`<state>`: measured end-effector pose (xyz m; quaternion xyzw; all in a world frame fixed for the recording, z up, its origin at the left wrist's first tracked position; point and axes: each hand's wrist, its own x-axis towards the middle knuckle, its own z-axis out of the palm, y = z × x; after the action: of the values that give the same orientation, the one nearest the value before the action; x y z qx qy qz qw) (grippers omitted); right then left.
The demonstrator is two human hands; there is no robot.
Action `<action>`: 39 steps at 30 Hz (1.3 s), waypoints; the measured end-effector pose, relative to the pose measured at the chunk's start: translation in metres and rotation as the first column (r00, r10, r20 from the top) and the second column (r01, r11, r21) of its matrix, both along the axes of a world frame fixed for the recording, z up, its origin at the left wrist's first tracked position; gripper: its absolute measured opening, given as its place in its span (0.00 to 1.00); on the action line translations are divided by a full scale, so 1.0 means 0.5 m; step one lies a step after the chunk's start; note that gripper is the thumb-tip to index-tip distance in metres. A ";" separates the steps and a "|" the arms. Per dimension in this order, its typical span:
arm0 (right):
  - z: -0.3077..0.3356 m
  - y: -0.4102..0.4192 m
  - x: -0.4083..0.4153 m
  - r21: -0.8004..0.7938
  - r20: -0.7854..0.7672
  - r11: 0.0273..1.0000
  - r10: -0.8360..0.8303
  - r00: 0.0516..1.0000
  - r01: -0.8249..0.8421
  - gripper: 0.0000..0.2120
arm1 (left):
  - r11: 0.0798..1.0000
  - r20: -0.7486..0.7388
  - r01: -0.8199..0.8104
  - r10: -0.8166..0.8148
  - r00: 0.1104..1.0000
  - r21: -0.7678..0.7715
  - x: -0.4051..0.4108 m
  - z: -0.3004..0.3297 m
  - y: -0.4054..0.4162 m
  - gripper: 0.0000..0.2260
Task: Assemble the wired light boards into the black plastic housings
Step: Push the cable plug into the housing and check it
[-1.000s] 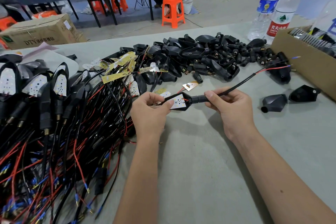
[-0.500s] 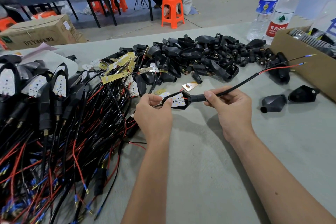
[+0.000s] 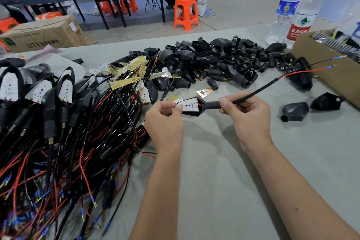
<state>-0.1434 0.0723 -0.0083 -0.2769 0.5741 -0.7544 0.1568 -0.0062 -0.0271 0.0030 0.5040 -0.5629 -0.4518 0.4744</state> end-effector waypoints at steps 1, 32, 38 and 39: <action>-0.001 -0.001 -0.001 0.001 -0.003 1.000 -0.003 1.000 0.003 0.05 | 1.000 -0.032 0.013 -0.013 0.999 -0.003 0.000 0.001 -0.001 0.05; 0.018 0.002 -0.003 -0.257 0.398 0.959 0.213 0.892 -0.115 0.06 | 0.967 -0.477 0.193 -0.092 0.874 0.166 0.014 0.007 -0.024 0.08; 0.016 0.005 -0.006 -0.150 0.353 0.987 0.103 0.930 -0.052 0.01 | 0.968 -0.448 0.167 -0.068 0.891 0.186 0.020 0.004 -0.025 0.10; 0.015 0.005 -0.006 -0.138 0.348 0.989 0.096 0.933 -0.050 0.01 | 0.969 -0.442 0.167 -0.071 0.894 0.184 0.020 0.004 -0.024 0.10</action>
<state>-0.1462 0.0749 -0.0005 -0.1675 0.4767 -0.8205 0.2675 0.0038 -0.0393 0.0049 0.4045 -0.4210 -0.6391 0.5007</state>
